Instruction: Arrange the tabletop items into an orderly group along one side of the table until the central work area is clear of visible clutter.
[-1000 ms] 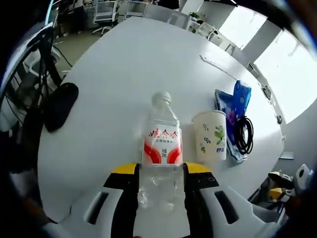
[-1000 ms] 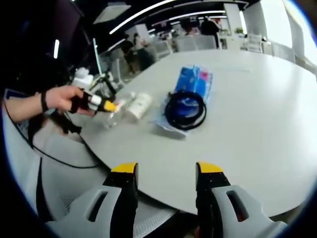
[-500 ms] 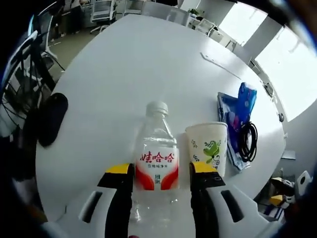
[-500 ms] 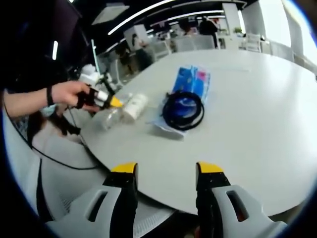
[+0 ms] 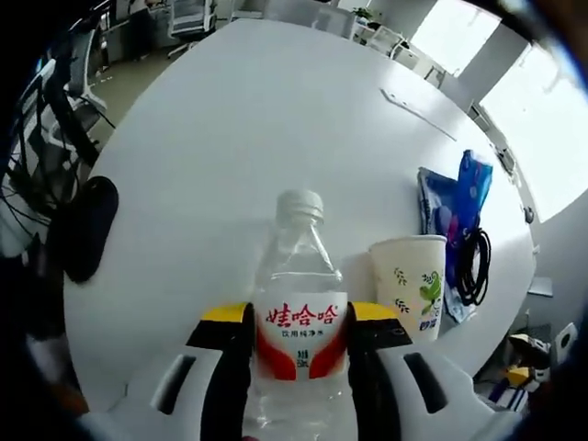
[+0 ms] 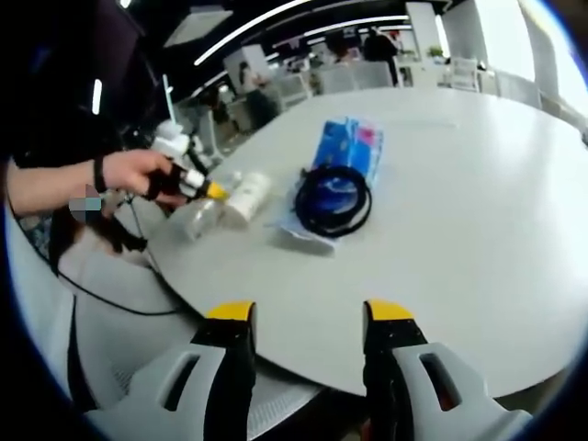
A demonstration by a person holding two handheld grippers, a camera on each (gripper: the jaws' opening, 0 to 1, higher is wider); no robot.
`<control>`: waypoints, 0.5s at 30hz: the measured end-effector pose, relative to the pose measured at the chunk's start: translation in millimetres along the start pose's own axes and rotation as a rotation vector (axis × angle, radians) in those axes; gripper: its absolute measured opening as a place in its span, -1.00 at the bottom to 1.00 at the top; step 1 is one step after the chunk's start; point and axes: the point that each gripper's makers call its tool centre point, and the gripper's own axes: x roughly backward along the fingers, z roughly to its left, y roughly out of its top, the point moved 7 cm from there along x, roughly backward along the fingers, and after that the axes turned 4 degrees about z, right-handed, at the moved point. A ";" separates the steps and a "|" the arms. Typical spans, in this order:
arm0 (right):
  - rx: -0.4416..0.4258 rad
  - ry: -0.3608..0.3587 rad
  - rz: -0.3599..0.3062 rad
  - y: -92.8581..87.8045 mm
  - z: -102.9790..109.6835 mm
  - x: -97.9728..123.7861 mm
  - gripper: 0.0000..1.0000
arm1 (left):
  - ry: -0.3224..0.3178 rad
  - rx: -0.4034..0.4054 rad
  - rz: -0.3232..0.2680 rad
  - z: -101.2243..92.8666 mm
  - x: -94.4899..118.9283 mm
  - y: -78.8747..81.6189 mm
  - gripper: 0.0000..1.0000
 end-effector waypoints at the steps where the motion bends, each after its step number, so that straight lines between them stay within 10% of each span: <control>1: 0.000 0.002 0.000 1.2 0.3 -0.9 -0.11 | -0.002 0.003 -0.006 0.2 0.4 -0.8 -0.22; 15: 0.021 0.020 0.006 5.7 4.4 -6.2 -0.11 | -0.031 0.002 -0.052 0.5 11.0 -10.6 -0.24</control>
